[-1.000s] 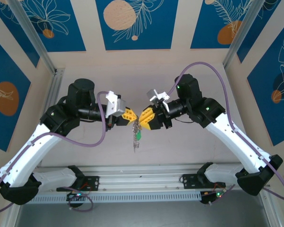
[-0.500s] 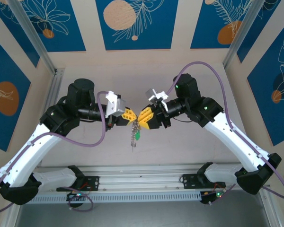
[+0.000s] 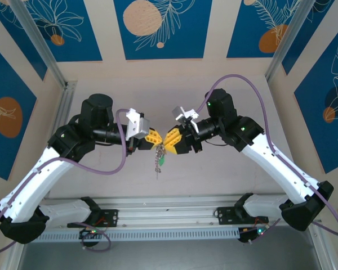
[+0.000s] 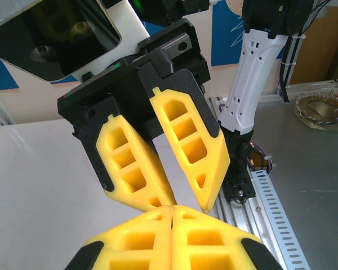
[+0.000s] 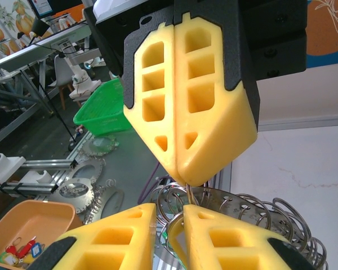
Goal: Put the keys on the keyring
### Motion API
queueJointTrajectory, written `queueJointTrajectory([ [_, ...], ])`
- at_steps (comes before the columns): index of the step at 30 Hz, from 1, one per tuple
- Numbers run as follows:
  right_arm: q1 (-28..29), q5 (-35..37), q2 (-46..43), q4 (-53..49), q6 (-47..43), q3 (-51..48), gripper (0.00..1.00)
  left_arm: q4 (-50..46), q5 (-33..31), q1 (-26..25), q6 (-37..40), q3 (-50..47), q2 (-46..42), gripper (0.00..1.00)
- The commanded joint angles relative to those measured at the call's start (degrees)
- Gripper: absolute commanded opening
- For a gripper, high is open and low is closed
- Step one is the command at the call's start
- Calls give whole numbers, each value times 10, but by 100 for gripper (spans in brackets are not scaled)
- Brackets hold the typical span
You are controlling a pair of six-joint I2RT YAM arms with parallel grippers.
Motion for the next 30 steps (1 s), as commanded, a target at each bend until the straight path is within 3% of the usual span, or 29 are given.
queueJointTrajectory([
  [1, -3, 4, 3, 10, 12, -13, 23, 24, 24, -1, -5, 6, -10, 0],
  [16, -24, -1, -20, 39, 39, -40, 23, 25, 24, 0, -6, 9, -8, 0],
  [30, -5, -32, -10, 57, 38, -36, 24, 26, 26, 0, -7, 9, -8, 0],
])
